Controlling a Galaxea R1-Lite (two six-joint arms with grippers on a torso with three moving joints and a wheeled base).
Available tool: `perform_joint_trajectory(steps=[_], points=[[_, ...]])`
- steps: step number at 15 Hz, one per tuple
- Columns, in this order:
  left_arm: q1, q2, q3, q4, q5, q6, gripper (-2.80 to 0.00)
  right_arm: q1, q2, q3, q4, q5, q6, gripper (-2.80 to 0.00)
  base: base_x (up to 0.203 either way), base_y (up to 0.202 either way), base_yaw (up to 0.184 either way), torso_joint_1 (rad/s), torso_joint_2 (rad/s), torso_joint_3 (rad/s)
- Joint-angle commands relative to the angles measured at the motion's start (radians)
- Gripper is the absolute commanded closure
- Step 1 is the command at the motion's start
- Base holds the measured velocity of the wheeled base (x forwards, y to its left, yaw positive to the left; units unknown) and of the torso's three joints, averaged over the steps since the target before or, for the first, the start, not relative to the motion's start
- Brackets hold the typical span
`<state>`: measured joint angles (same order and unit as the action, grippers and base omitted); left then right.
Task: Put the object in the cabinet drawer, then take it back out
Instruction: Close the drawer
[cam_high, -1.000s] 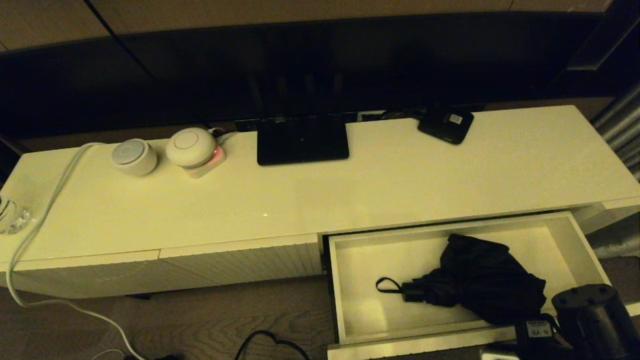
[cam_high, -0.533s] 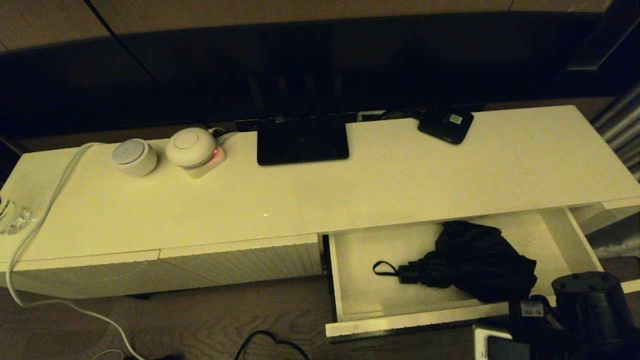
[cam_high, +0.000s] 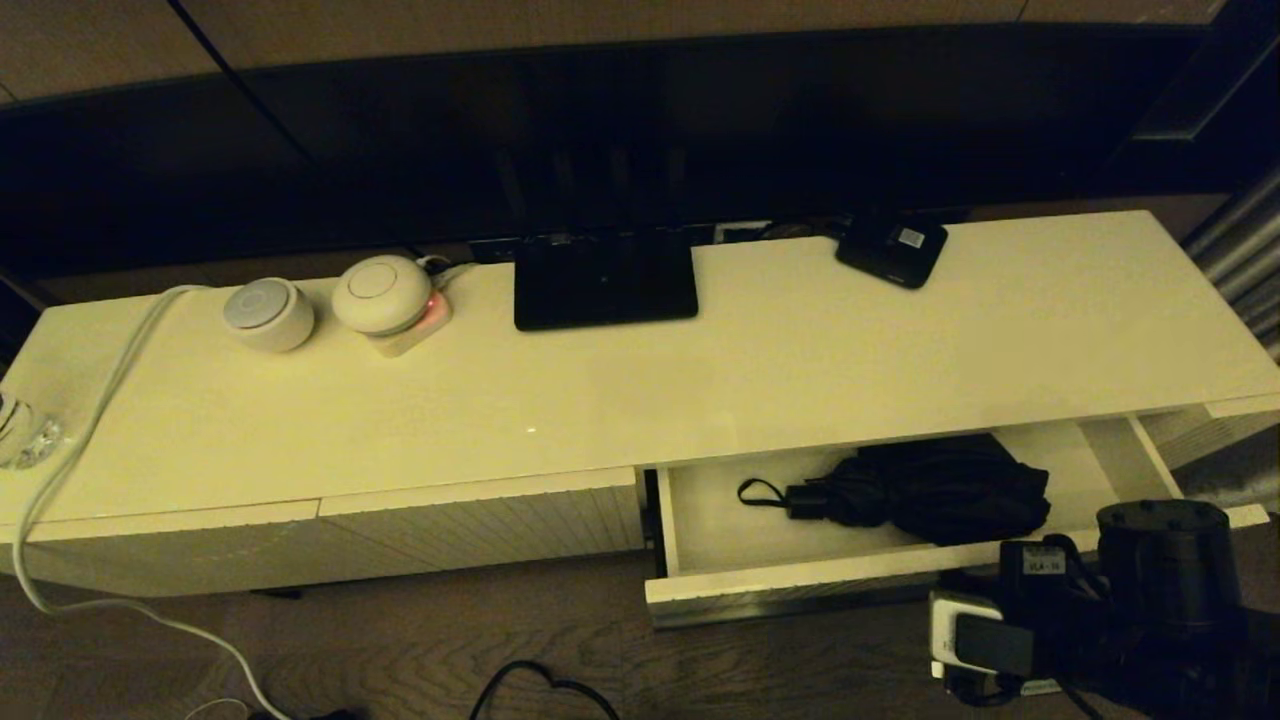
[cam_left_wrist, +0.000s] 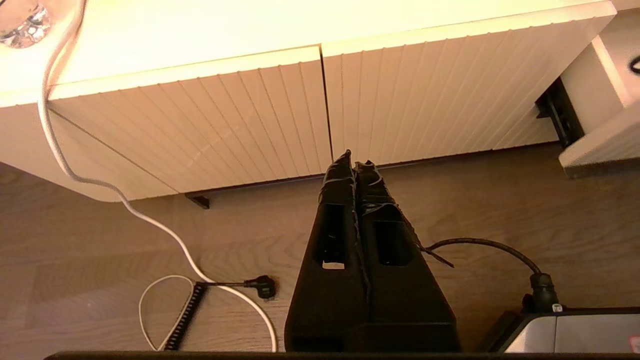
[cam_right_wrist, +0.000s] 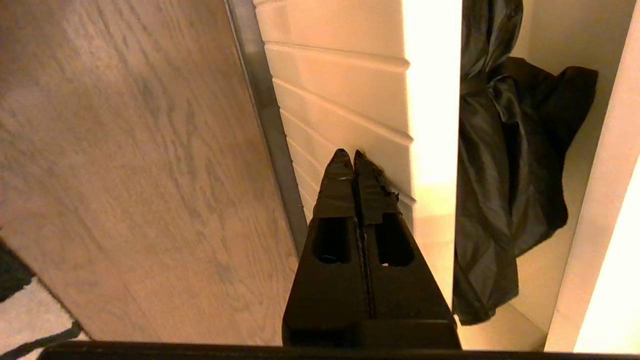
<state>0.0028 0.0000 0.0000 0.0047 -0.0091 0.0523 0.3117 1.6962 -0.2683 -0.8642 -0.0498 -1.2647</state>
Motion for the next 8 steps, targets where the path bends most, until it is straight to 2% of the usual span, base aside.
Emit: perform_joint_trajectory(steps=[1, 8], points=[[0.0, 0.0, 0.003, 0.0, 0.0, 0.001, 0.0, -0.014, 0.025, -0.043, -0.002, 0.009, -0.007, 0.0, 0.0, 0.0, 0.0, 0.0, 0.0, 0.0], [0.0, 0.0, 0.003, 0.0, 0.0, 0.001, 0.0, -0.053, 0.05, -0.134, -0.004, 0.042, -0.008, 0.0, 0.0, 0.0, 0.0, 0.0, 0.0, 0.0]])
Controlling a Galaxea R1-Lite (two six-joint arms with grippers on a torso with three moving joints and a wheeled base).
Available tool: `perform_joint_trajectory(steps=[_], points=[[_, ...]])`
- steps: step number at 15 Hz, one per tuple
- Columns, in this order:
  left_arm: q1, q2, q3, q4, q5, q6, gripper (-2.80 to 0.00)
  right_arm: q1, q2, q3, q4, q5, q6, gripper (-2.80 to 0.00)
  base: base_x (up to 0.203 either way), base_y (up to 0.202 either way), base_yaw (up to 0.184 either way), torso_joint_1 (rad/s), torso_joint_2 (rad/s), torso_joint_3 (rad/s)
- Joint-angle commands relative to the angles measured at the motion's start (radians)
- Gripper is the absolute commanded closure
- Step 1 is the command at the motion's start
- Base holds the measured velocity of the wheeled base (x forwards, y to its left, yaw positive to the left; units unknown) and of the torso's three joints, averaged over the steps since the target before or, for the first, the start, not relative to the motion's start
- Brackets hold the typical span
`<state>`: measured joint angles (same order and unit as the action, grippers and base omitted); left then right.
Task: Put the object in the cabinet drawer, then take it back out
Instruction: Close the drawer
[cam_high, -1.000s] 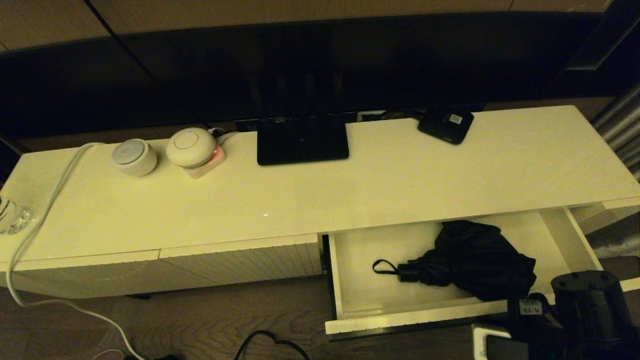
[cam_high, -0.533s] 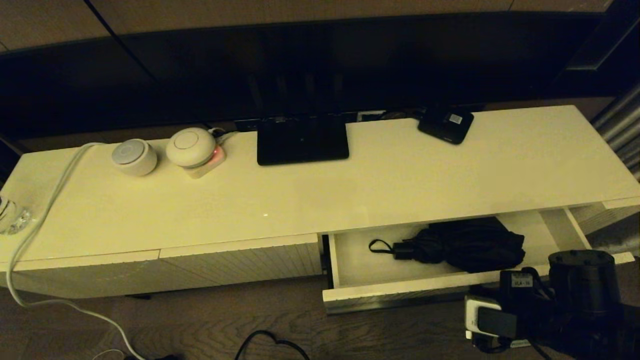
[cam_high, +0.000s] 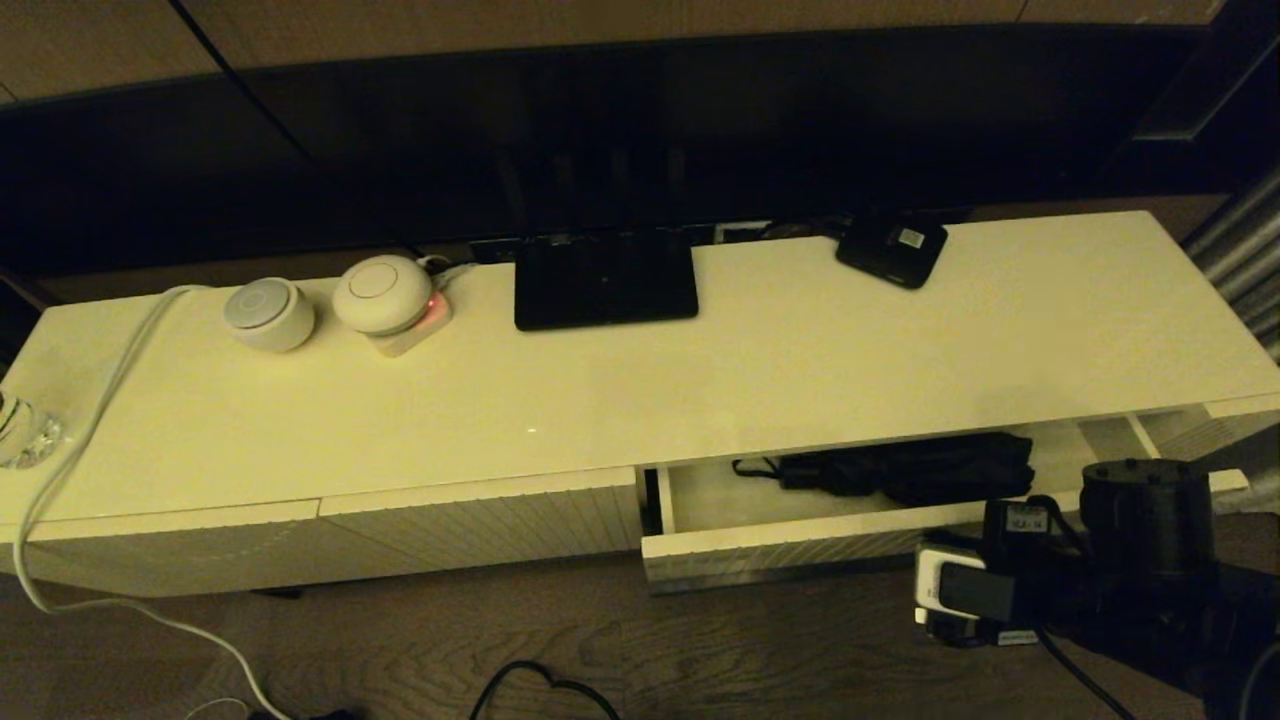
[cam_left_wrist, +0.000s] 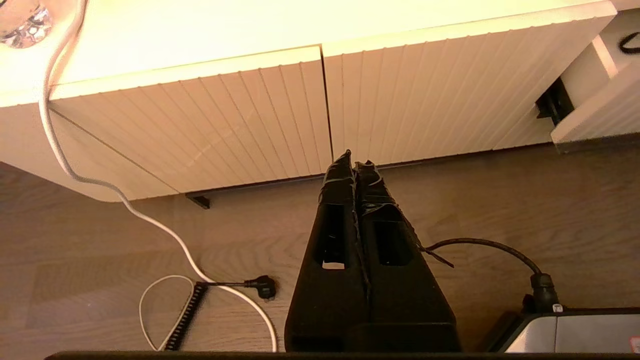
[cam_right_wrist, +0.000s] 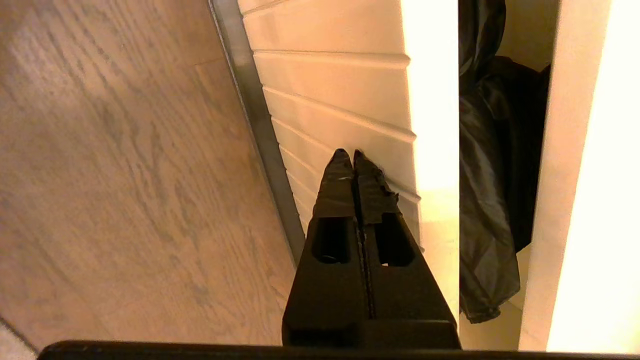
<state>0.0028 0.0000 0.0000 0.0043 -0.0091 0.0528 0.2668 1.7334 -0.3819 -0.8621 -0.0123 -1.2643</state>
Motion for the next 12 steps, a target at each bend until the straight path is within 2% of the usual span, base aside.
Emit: perform_joint_trajectory(steps=[1, 12], points=[[0.0, 0.0, 0.003, 0.0, 0.0, 0.001, 0.0, -0.011, 0.016, -0.035, -0.006, 0.009, -0.01, 0.0, 0.0, 0.0, 0.0, 0.0, 0.0, 0.0], [0.0, 0.0, 0.003, 0.0, 0.0, 0.0, 0.0, -0.028, 0.063, -0.199, 0.029, 0.012, -0.014, 0.0, 0.0, 0.0, 0.0, 0.0, 0.0, 0.0]])
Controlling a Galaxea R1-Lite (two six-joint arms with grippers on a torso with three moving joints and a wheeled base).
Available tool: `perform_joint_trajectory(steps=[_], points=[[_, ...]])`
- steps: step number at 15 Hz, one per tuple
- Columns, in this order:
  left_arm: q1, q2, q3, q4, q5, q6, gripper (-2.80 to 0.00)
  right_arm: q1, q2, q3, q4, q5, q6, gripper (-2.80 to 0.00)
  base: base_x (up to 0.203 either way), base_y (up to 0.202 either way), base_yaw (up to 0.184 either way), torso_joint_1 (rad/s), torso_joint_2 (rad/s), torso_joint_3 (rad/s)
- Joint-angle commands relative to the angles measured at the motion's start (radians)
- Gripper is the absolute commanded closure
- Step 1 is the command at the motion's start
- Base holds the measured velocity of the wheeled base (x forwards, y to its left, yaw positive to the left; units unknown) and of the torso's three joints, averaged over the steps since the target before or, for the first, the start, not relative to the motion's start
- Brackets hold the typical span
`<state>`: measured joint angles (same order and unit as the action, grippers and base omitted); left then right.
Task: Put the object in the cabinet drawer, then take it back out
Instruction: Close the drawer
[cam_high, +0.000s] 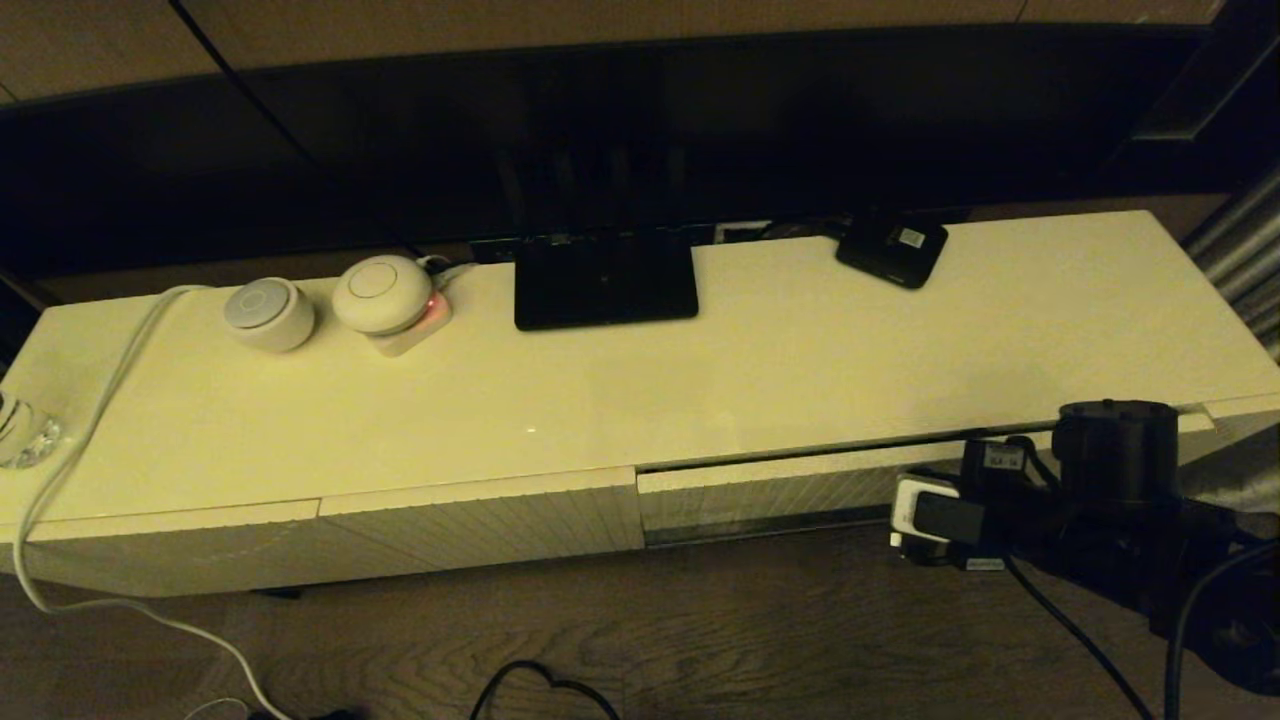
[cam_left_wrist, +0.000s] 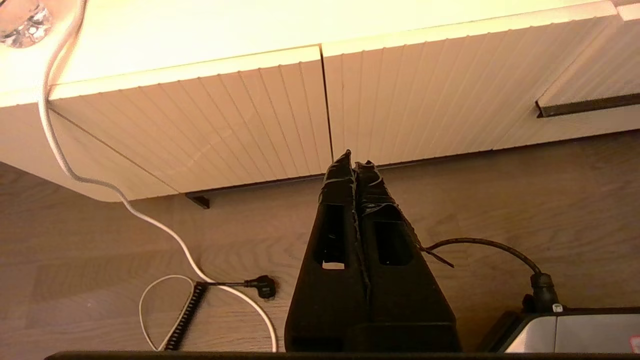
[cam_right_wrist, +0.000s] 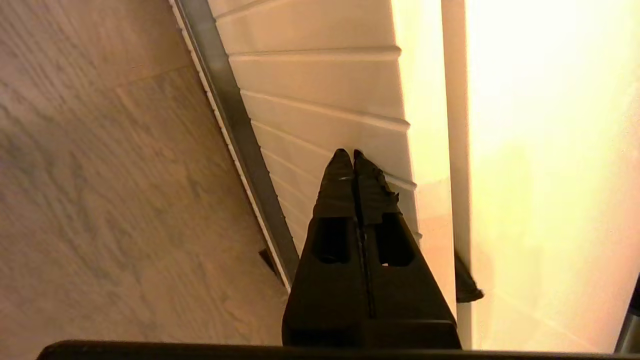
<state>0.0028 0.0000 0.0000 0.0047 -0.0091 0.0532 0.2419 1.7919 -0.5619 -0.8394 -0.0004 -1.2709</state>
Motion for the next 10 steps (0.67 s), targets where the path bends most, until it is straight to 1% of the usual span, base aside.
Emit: perform_joint_trajectory(steps=[1, 3, 5, 8, 10], points=[[0.0, 0.0, 0.003, 0.0, 0.0, -0.001, 0.0, -0.008, 0.008, -0.028, 0.008, 0.0, -0.007, 0.0, 0.0, 0.0, 0.0, 0.0, 0.0, 0.0], [0.0, 0.0, 0.003, 0.0, 0.0, -0.001, 0.0, -0.015, 0.0, -0.037, 0.02, 0.0, -0.005, 0.0, 0.0, 0.0, 0.0, 0.0, 0.0, 0.0], [0.0, 0.0, 0.003, 0.0, 0.0, 0.0, 0.0, -0.019, -0.041, -0.017, 0.052, 0.0, -0.006, 0.0, 0.0, 0.0, 0.0, 0.0, 0.0, 0.0], [0.0, 0.0, 0.003, 0.0, 0.0, -0.001, 0.0, -0.02, -0.174, 0.066, 0.149, -0.002, -0.009, 0.0, 0.0, 0.0, 0.0, 0.0, 0.0, 0.0], [0.0, 0.0, 0.003, 0.0, 0.0, -0.001, 0.0, -0.021, -0.31, 0.146, 0.265, -0.003, -0.033, 0.0, 0.0, 0.0, 0.0, 0.0, 0.0, 0.0]])
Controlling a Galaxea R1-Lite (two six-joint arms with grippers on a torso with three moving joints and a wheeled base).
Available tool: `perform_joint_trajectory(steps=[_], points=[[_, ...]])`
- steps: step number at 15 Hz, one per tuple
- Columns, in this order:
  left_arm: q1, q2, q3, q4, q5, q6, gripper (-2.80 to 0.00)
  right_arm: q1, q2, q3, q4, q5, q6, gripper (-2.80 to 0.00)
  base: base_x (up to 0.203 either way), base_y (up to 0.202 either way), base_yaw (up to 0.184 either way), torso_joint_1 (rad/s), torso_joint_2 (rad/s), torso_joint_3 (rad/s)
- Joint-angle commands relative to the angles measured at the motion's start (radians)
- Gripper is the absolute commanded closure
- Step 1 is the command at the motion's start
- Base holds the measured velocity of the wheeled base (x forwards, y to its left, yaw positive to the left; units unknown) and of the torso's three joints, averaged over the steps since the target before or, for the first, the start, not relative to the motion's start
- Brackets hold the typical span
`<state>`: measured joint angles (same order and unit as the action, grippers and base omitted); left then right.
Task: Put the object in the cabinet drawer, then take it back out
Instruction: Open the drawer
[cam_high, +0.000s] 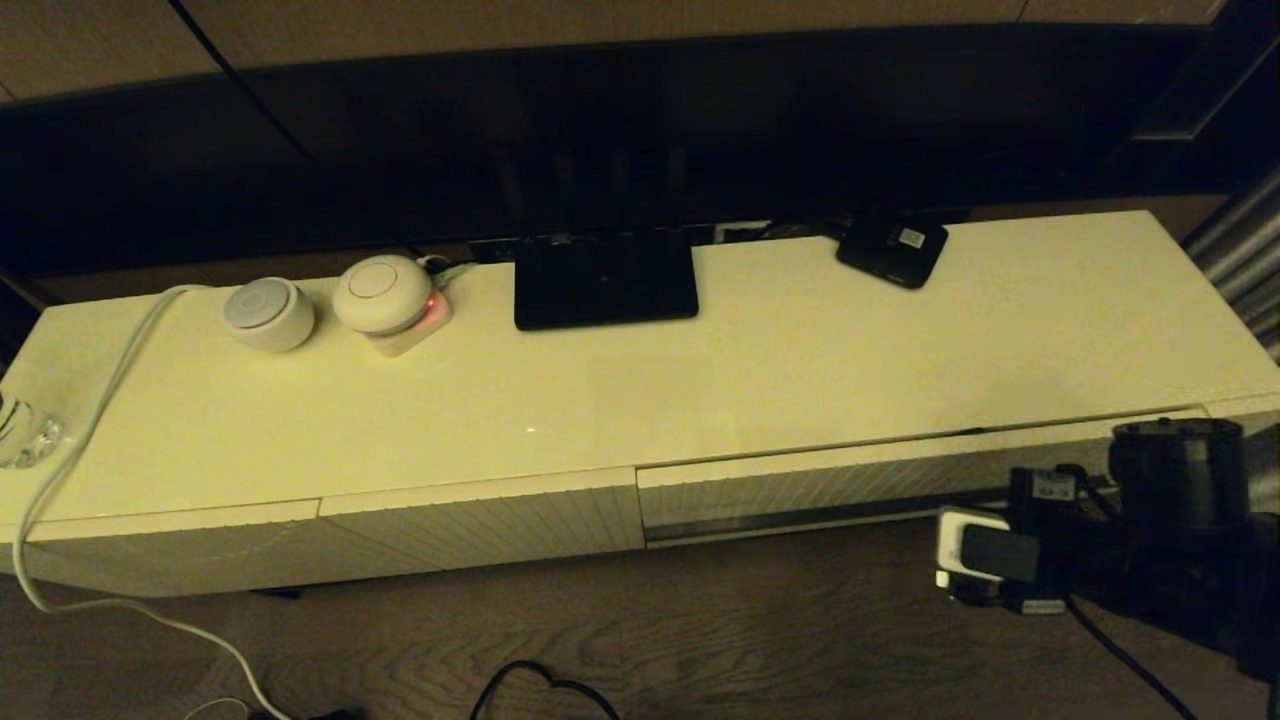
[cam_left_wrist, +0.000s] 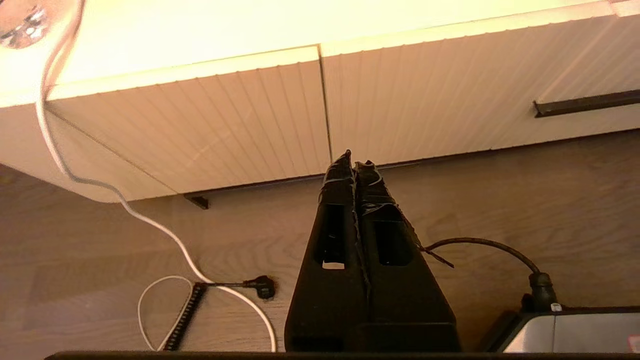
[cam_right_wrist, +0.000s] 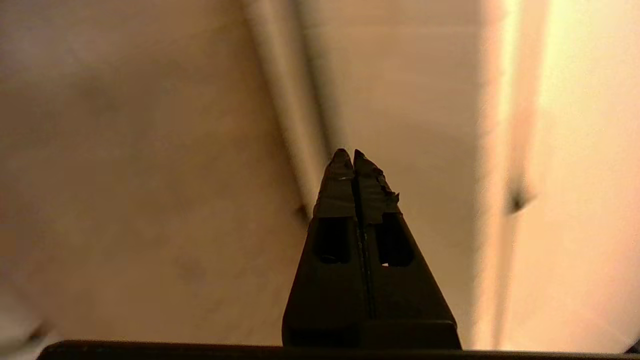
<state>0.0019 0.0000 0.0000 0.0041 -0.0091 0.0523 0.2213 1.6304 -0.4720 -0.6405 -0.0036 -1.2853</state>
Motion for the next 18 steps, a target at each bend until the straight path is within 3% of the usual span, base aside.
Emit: perform_joint_trajectory(steps=[1, 4, 6, 10, 11, 18], points=[[0.001, 0.0, 0.003, 0.0, 0.0, 0.001, 0.0, 0.0, -0.215, 0.082, 0.14, -0.003, -0.038, 0.0, 0.0, 0.0, 0.0, 0.0, 0.0, 0.0], [0.001, 0.0, 0.003, 0.0, 0.0, 0.0, 0.0, -0.002, -0.408, 0.134, 0.412, -0.018, -0.074, 0.0, 0.0, 0.0, 0.0, 0.0, 0.0, 0.0], [0.001, 0.0, 0.003, 0.0, 0.0, 0.001, 0.0, -0.003, -0.487, 0.185, 0.52, -0.039, -0.088, 0.0, 0.0, 0.0, 0.0, 0.0, 0.0, 0.0], [0.001, 0.0, 0.003, 0.0, 0.0, 0.001, 0.0, -0.013, -0.476, 0.278, 0.531, -0.069, -0.174, 0.0, 0.0, 0.0, 0.0, 0.0, 0.0, 0.0], [0.001, 0.0, 0.003, 0.0, 0.0, 0.001, 0.0, -0.012, -0.454, 0.271, 0.528, -0.058, -0.19, -2.8, 0.0, 0.0, 0.0, 0.0, 0.0, 0.0], [0.001, 0.0, 0.003, 0.0, 0.0, 0.0, 0.0, -0.004, -0.155, 0.243, 0.333, 0.018, -0.19, -2.8, 0.0, 0.0, 0.0, 0.0, 0.0, 0.0]])
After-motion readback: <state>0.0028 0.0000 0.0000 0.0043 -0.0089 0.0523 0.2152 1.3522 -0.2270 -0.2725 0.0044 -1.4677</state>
